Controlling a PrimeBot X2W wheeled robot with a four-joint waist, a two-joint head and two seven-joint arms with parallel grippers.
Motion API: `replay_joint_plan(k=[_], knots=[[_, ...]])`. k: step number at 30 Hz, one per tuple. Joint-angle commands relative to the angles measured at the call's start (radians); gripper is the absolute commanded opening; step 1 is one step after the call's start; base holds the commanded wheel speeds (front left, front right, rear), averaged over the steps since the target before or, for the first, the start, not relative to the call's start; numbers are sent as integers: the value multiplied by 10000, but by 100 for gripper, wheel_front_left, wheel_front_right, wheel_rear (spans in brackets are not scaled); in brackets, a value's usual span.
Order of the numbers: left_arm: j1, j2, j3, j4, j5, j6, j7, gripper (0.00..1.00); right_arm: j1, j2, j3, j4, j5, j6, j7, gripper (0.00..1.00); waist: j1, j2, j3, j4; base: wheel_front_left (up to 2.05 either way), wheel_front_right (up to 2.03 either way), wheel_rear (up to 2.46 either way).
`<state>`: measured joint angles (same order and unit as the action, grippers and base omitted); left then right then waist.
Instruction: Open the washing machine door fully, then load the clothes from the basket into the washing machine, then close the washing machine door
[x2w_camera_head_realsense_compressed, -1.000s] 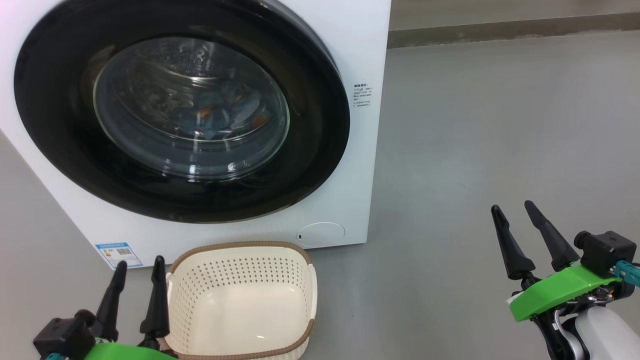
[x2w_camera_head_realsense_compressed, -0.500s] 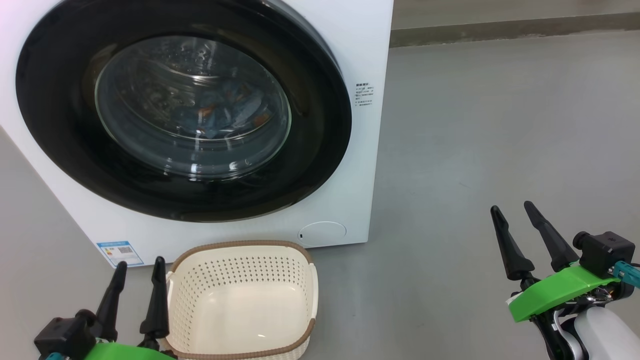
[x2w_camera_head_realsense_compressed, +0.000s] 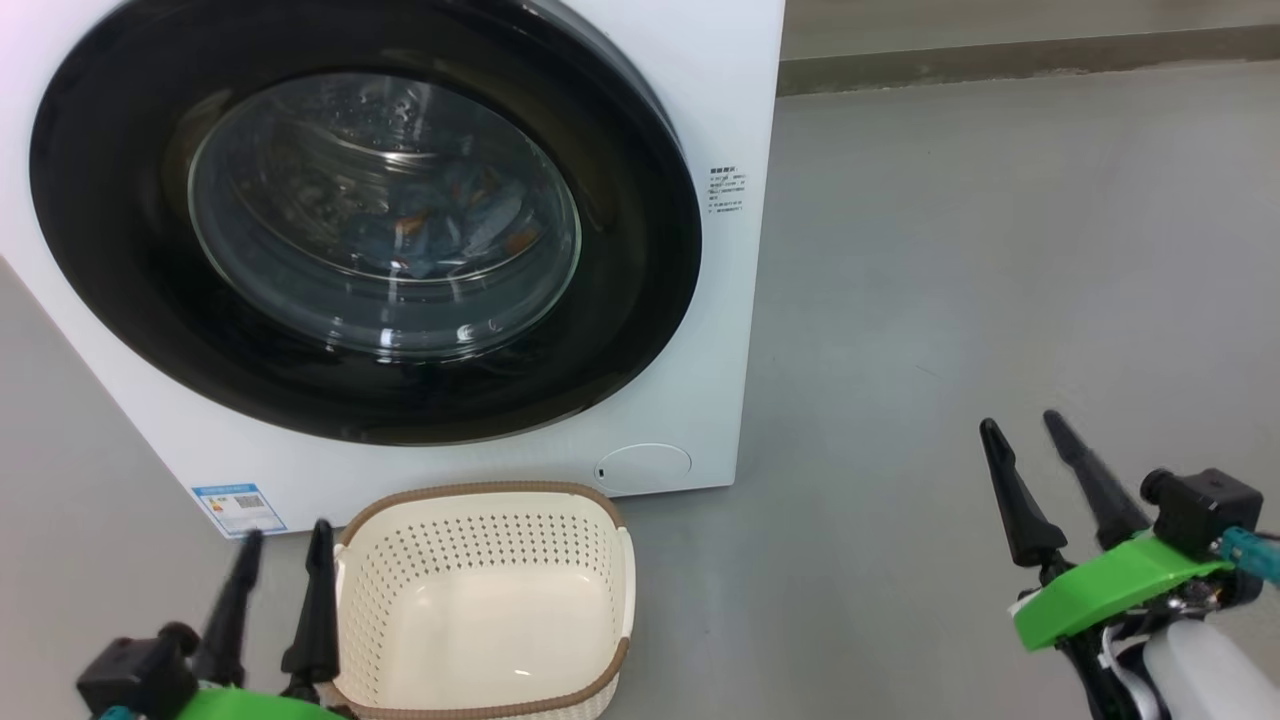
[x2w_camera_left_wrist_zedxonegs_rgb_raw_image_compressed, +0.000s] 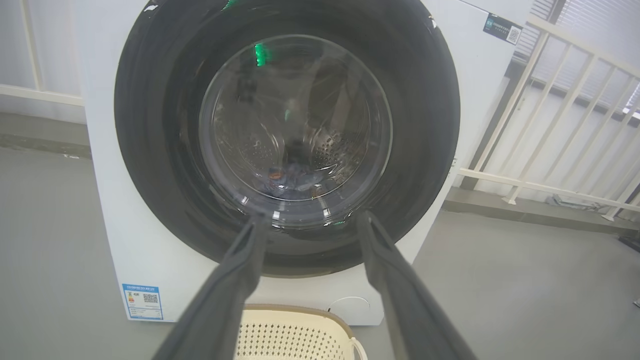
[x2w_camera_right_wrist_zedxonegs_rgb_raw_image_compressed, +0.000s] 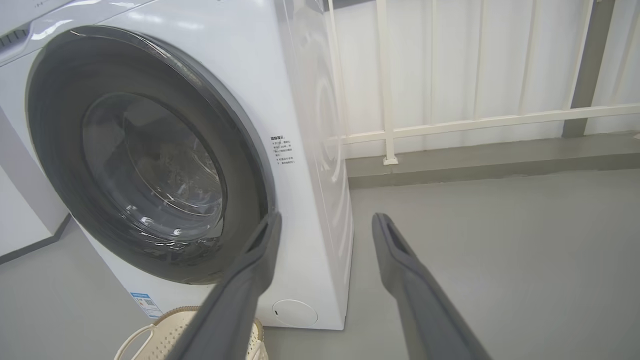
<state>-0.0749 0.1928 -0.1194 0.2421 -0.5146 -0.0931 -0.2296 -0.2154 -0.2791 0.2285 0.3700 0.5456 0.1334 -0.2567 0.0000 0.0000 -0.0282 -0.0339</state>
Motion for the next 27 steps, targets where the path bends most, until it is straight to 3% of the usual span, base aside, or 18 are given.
replay_joint_plan(k=[1,11,27], knots=[[-1,-3,6,5,-5,-1,3,0,2,5,-4,2,7,0,3,0,0,0,0,0,0,0,0],[154,-275,92,359,-606,-21,224,0,334,360,-162,264,597,-1,214,0,17,0,-3,18,0,0,0],[80,-431,388,323,-2008,-69,651,0,421,621,-605,71,1956,-5,686,0,0,0,53,62,0,0,0]])
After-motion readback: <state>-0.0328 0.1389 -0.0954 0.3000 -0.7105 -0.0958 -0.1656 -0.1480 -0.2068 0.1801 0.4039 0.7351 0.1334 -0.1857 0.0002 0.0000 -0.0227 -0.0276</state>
